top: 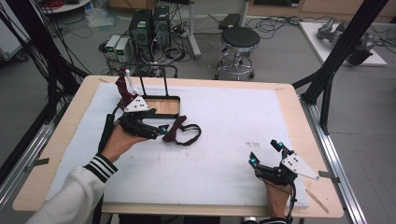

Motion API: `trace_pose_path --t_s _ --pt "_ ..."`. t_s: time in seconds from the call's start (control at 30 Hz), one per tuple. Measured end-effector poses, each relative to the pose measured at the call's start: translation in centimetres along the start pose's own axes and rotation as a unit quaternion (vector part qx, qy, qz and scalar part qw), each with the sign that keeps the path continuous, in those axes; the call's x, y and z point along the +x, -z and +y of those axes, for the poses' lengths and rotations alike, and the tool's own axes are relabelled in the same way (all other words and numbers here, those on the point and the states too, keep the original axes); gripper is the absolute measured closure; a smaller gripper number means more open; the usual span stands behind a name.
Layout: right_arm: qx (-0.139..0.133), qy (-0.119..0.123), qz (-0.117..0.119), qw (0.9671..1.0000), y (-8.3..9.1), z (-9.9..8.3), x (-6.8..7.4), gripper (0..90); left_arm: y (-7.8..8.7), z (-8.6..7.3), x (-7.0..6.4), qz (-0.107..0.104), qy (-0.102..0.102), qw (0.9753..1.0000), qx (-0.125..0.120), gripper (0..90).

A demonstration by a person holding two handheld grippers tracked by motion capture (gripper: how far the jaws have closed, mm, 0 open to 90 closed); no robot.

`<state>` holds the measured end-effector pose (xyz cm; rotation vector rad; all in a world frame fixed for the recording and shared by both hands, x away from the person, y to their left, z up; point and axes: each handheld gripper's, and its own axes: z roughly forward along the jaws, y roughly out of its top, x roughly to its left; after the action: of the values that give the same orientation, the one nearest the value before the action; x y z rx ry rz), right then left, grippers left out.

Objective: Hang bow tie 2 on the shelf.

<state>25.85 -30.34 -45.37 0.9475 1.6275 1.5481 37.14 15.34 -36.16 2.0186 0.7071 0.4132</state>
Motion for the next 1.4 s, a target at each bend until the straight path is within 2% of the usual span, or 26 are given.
trace_pose_path --t_s 0.17,0.23,0.53,0.63,0.73,1.07,1.27,1.4 --pt "0.000 -0.003 0.000 1.0000 0.0 0.0 0.0 6.3 -1.3 -0.1 -0.1 0.001 0.011 0.9997 0.023 19.2" --pt "0.001 -0.005 0.000 1.0000 0.0 0.0 0.0 6.3 -1.8 -0.1 -0.1 -0.003 0.028 0.9991 0.032 19.3" --pt "0.000 -0.005 0.000 1.0000 0.0 0.0 0.0 6.3 -4.0 -0.4 -0.3 0.001 0.041 0.9959 0.080 19.8" --pt "0.000 -0.006 0.000 1.0000 0.1 0.0 0.0 6.3 -4.9 -0.6 0.0 -0.006 0.056 0.9938 0.096 20.0" --pt "-0.002 -0.005 -0.001 1.0000 0.1 0.0 0.0 6.3 -5.6 -0.9 0.2 -0.001 0.068 0.9915 0.111 20.3" --pt "-0.002 -0.006 -0.001 1.0000 0.1 0.0 0.0 6.3 -7.4 -1.7 0.6 0.005 0.090 0.9826 0.162 21.8" --pt "-0.004 -0.004 -0.001 1.0000 0.1 0.0 0.0 6.3 -7.9 -1.9 0.8 0.006 0.100 0.9794 0.175 22.5" --pt "-0.004 -0.006 -0.001 1.0000 0.1 0.0 0.0 6.3 -8.0 -2.0 0.8 0.001 0.102 0.9785 0.179 25.1"
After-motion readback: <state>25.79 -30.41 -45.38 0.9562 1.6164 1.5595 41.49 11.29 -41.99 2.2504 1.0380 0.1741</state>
